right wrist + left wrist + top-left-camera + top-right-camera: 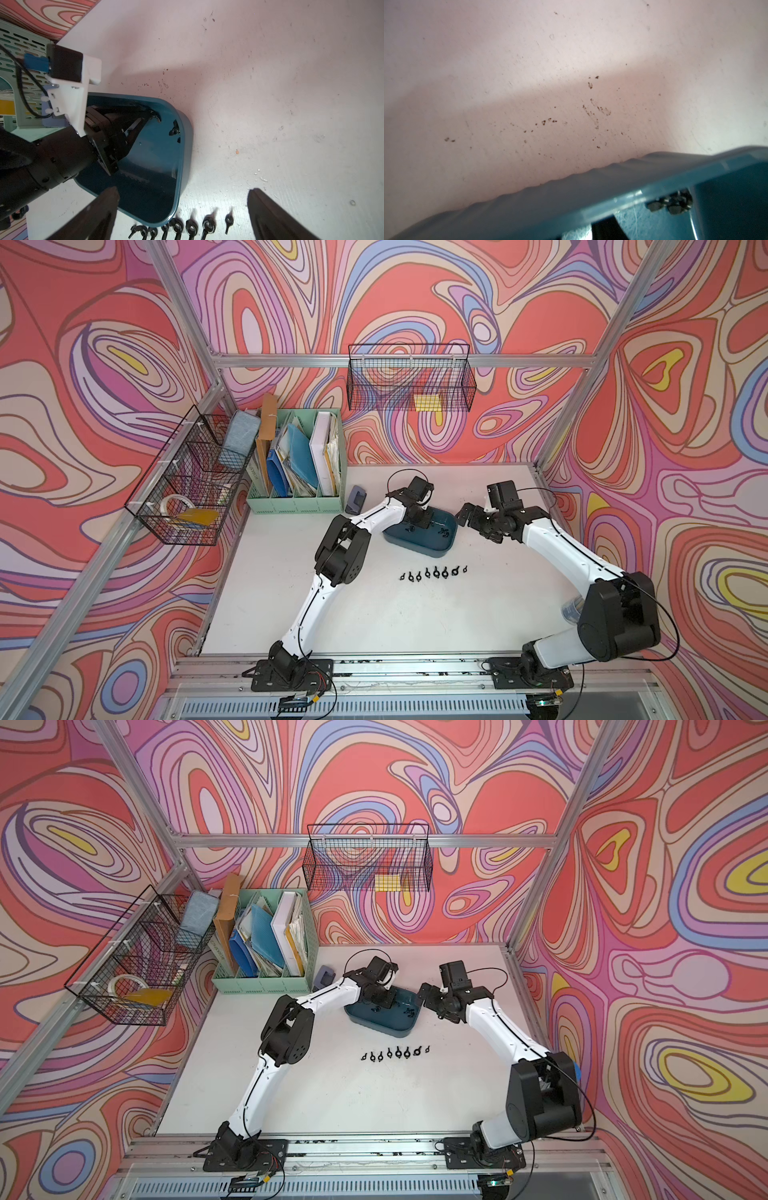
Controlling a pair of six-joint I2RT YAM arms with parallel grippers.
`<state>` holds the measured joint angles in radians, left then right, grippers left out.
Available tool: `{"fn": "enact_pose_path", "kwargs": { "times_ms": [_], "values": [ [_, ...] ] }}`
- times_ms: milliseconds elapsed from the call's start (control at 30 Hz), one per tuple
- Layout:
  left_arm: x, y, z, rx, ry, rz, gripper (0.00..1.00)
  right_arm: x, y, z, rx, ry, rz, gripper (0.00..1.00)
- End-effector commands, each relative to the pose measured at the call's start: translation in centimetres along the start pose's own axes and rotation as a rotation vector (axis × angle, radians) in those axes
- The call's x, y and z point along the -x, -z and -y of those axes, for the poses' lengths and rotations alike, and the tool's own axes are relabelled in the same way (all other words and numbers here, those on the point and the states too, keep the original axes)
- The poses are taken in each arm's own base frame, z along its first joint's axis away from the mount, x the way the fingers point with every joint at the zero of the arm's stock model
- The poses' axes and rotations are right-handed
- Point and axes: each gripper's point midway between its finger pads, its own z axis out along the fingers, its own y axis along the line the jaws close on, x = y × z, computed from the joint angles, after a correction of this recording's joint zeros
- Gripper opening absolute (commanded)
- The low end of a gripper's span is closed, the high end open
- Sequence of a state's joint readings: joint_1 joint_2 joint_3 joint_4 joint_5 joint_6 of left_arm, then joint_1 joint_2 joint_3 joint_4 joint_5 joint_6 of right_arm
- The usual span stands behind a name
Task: Take out the wing nut from the storage box
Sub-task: Pick up the wing nut from the storage box.
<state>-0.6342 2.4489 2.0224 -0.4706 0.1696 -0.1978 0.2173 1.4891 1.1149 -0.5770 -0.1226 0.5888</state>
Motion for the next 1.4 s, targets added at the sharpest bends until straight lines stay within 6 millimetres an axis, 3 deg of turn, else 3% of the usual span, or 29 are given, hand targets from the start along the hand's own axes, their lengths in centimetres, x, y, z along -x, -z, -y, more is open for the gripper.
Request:
{"fn": "enact_pose_path", "kwargs": {
  "times_ms": [0, 100, 200, 267, 367, 600, 700, 900, 1100, 1367],
  "values": [
    [-0.9, -1.0, -0.2, 0.020, -0.016, -0.028, 0.21, 0.3, 0.9, -0.6, 0.025, 0.000, 0.014, 0.98],
    [-0.8, -0.8, -0.1, 0.015, -0.015, -0.027, 0.14, 0.3, 0.9, -0.7, 0.030, -0.003, 0.014, 0.98],
    [-0.8, -0.5, 0.1, 0.012, -0.013, -0.027, 0.13, 0.2, 0.9, -0.7, 0.033, -0.005, 0.011, 0.98],
    [-0.6, 0.4, 0.4, 0.004, -0.003, -0.015, 0.05, 0.3, 0.9, -0.9, 0.041, -0.004, 0.011, 0.98],
    [-0.5, 1.5, 0.9, -0.013, 0.021, 0.004, 0.00, 0.3, 0.9, -1.1, 0.050, -0.001, 0.010, 0.98],
    [-0.1, 4.2, 1.7, -0.058, 0.086, 0.054, 0.00, 0.6, 0.9, -2.2, 0.104, 0.002, 0.016, 0.98],
    [-0.2, 6.9, 2.8, -0.114, 0.161, 0.092, 0.00, 0.7, 0.6, -4.2, 0.169, 0.010, 0.014, 0.98],
    [0.2, 9.5, 4.0, -0.183, 0.229, 0.152, 0.00, 1.0, 0.2, -6.1, 0.256, -0.032, 0.006, 0.98],
    [0.3, 11.5, 5.2, -0.272, 0.306, 0.195, 0.00, 1.1, -0.5, -8.2, 0.355, -0.054, -0.007, 0.70],
    [-0.1, 12.1, 5.5, -0.290, 0.325, 0.191, 0.00, 0.2, -2.2, -9.2, 0.380, -0.080, -0.058, 0.60]
  ]
}}
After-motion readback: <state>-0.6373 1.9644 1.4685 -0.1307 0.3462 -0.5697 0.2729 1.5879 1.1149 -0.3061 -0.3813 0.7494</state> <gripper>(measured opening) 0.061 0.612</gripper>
